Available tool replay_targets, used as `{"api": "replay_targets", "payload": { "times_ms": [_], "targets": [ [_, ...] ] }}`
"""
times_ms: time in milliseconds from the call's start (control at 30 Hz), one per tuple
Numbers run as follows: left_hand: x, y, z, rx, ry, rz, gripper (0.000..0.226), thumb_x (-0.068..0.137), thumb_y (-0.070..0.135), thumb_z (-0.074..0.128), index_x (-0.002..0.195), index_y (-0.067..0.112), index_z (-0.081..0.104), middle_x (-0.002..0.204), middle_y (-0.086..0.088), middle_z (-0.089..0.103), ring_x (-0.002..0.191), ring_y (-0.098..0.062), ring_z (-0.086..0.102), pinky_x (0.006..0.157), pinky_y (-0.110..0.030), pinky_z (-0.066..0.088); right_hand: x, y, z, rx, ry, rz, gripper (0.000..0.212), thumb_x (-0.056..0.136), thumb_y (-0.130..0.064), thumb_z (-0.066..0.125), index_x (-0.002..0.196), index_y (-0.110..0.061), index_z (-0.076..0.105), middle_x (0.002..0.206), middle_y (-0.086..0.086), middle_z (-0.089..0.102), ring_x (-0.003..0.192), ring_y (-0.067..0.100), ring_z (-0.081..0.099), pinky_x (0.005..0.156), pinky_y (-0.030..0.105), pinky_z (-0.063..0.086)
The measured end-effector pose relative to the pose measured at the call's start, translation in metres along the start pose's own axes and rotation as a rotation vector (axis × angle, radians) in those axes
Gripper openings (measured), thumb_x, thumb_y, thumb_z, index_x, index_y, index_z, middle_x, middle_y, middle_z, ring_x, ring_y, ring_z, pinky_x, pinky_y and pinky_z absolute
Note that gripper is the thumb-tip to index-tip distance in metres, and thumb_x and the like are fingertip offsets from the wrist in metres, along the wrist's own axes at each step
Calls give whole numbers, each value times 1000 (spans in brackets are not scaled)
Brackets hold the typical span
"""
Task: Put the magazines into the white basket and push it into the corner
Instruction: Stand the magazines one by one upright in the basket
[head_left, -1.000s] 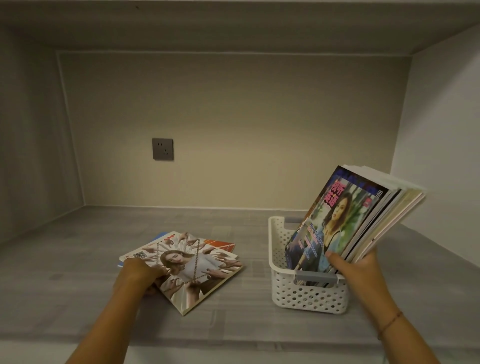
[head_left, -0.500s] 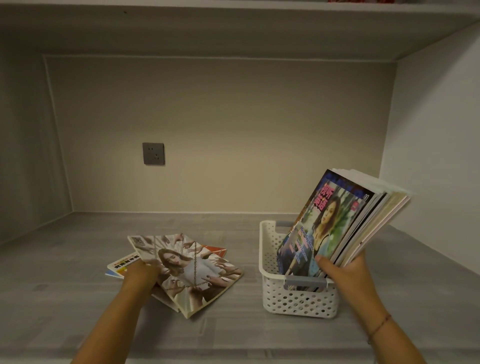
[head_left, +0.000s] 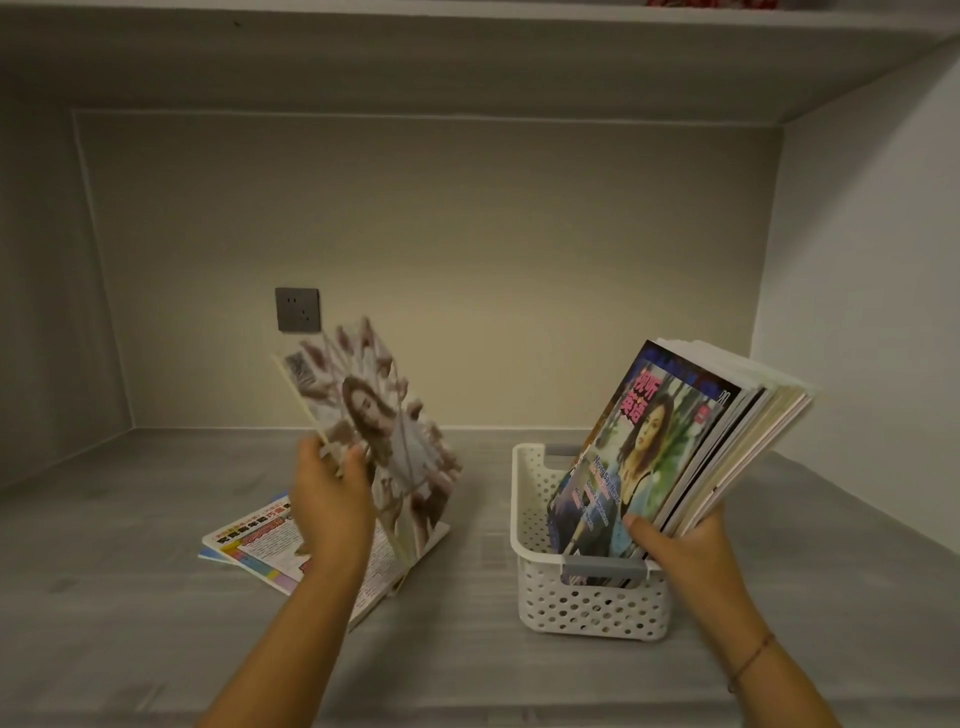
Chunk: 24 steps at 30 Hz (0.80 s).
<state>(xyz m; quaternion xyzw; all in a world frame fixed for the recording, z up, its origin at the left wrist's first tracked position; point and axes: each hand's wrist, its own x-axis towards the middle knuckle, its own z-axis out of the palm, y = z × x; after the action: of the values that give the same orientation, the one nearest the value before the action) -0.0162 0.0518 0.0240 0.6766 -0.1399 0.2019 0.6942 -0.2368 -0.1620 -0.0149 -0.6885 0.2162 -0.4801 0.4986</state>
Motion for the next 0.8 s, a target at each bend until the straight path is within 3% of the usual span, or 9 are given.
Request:
{"api": "replay_targets", "payload": {
  "times_ms": [67,167,267,367,500,667,800],
  "targets": [
    [-5,28,16,-32,15,112,5,94,18,56,98,19,53,80,4,63,70,-12,61,61,-28,51,0,0,0,7,-2,-3,61,73,-9,73,115,-33,36,97,-18,58,83,-4,57,52,6,46],
    [-17,66,44,-6,5,251,4,96,14,52,93,16,51,73,8,59,61,-7,56,50,-10,41,0,-1,0,22,-8,5,61,74,-8,72,118,-31,36,99,-17,58,85,-3,56,51,4,46],
    [-36,87,72,60,-71,313,14,96,12,49,109,9,56,78,2,61,65,-17,59,51,-22,47,1,-1,-1,22,-5,9,63,73,-7,73,118,-29,35,99,-15,58,86,-3,55,51,3,46],
    [-61,90,94,119,-187,302,26,98,16,45,123,13,53,84,0,66,70,-16,64,58,-28,58,1,-1,-1,17,-7,14,63,72,-8,73,116,-30,34,98,-14,58,86,-2,56,51,4,46],
    [-93,78,111,170,-319,305,34,97,18,46,131,16,47,99,-7,70,84,-22,69,67,-36,60,1,0,-1,-4,4,-15,66,71,-7,75,119,-28,34,100,-13,58,89,-3,56,56,4,47],
    [-122,67,115,215,-488,275,29,99,20,44,127,21,49,99,-1,65,83,-16,64,69,-31,55,1,0,-1,-2,-3,-52,67,69,-7,77,118,-28,36,103,-11,59,93,-1,57,66,7,45],
    [-133,70,114,214,-736,246,25,98,22,46,121,17,54,105,-4,67,89,-16,62,75,-30,51,4,-1,-3,50,-59,-92,73,68,2,75,127,-18,36,111,-6,58,93,-7,60,68,4,47]
  ]
}}
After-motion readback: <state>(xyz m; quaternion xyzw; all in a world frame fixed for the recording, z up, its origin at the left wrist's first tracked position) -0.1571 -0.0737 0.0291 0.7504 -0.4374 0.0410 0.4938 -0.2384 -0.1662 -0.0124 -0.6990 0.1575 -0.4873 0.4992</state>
